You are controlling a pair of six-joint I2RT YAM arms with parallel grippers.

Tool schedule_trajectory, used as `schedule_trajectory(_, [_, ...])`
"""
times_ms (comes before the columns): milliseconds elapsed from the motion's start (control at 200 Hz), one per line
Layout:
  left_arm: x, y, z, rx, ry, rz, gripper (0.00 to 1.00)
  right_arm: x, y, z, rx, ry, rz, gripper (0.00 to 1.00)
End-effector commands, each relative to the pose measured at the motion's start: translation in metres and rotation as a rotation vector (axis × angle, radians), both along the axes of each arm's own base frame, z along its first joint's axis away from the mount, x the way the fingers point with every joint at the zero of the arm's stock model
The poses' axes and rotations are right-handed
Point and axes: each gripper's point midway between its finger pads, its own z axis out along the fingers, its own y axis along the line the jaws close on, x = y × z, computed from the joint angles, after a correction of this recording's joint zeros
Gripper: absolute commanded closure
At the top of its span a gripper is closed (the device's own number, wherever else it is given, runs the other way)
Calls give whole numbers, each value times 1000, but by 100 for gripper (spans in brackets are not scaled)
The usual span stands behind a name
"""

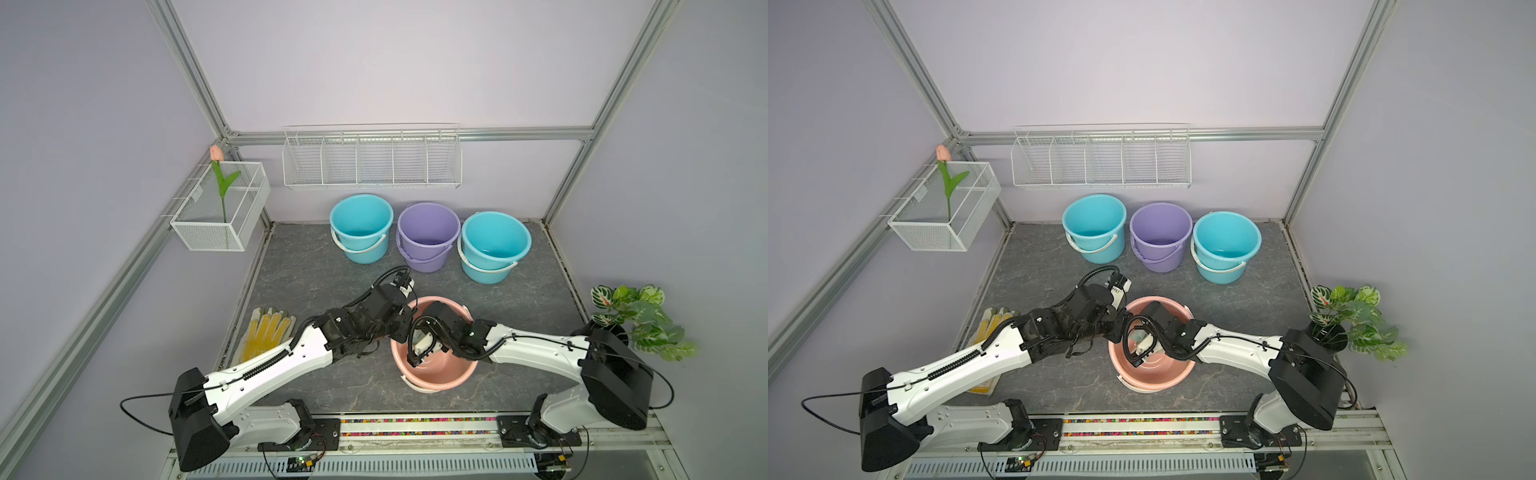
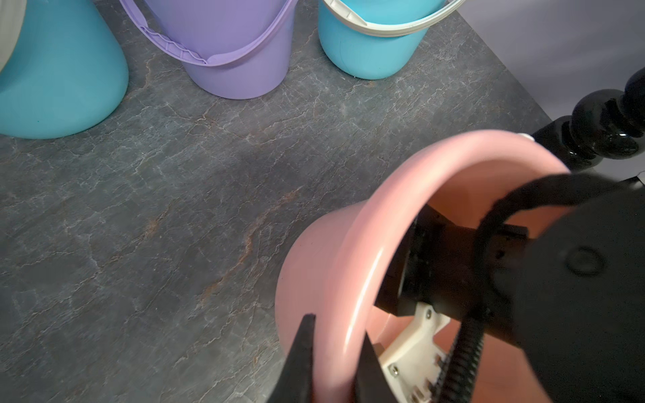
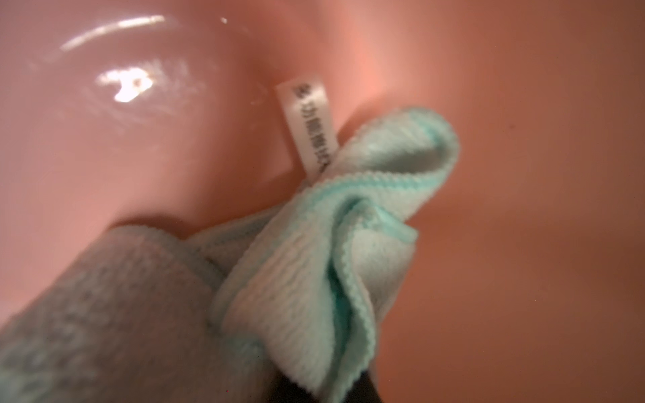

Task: Wipe the inside of the bucket with a cloth
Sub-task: Wipe the dirt from the inside of the bucket.

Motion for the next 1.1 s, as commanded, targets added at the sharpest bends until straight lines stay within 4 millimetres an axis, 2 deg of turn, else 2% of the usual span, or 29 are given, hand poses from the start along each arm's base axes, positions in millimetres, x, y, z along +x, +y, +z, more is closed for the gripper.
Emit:
schedule_trajectory(0, [-8,-9,21,-72,-19,-43,100,-1,-1,-29,20,70,-36,93])
schedule_trajectory(195, [-7,-9,21,-74,-19,-41,100,-7,-3,-55,33,137,-70,93])
schedule_trajectory(315, [-6,-8,21,-68,-24,-36,100,-8,-2,-51,67,146,-86,93])
schedule_trajectory(515, [-3,-4,19,-54,-30,-12,100,-9,0,-7,142,119,-88,93])
schedule_trajectory(795, [1,-1,19,-52,-42,18,100,-34,-19,63,203,134,-109,93])
schedule_trajectory(940, [3,1,20,-50,-53,26,100,-52,-36,85,219,145,-127,93])
schedule_trajectory(1050, [4,2,21,-49,-59,35,100,-62,-41,101,283,150,-154,93])
schedule_trajectory(1060, [4,2,21,-49,-59,35,100,-61,-39,112,312,143,-157,93])
schedule_trajectory(1095, [4,3,22,-50,-63,38,100,-63,-37,123,356,151,-179,93])
